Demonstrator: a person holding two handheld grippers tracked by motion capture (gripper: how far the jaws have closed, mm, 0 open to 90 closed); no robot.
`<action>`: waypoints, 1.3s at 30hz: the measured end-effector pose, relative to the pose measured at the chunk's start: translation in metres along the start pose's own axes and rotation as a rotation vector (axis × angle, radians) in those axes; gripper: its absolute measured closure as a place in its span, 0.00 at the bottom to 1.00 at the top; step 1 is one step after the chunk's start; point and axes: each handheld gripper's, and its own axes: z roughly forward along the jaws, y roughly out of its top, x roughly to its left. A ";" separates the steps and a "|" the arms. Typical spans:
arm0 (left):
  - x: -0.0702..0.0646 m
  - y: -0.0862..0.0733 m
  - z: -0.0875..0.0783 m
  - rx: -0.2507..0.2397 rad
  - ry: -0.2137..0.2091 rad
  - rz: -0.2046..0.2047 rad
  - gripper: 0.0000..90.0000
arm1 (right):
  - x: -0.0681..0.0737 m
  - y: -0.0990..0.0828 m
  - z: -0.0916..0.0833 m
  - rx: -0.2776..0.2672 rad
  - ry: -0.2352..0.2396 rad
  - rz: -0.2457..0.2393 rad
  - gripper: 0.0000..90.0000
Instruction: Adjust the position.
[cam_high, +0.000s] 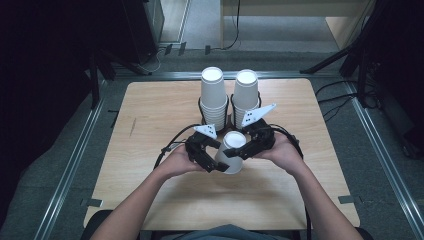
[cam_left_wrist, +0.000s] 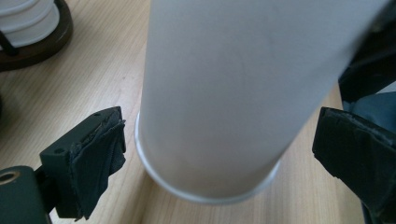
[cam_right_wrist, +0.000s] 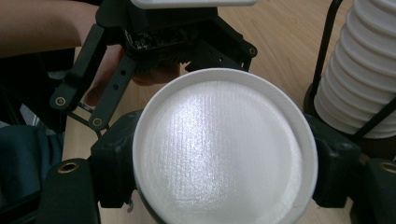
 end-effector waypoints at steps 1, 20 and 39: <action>0.000 0.000 0.000 -0.003 -0.002 0.002 0.03 | 0.001 0.001 0.000 -0.002 0.003 -0.003 0.27; -0.006 0.003 -0.002 -0.022 0.001 0.072 0.16 | -0.001 0.004 -0.001 -0.064 0.061 0.046 0.27; 0.007 0.001 -0.033 0.012 -0.008 0.026 0.19 | -0.007 -0.007 -0.008 0.007 0.041 0.052 0.22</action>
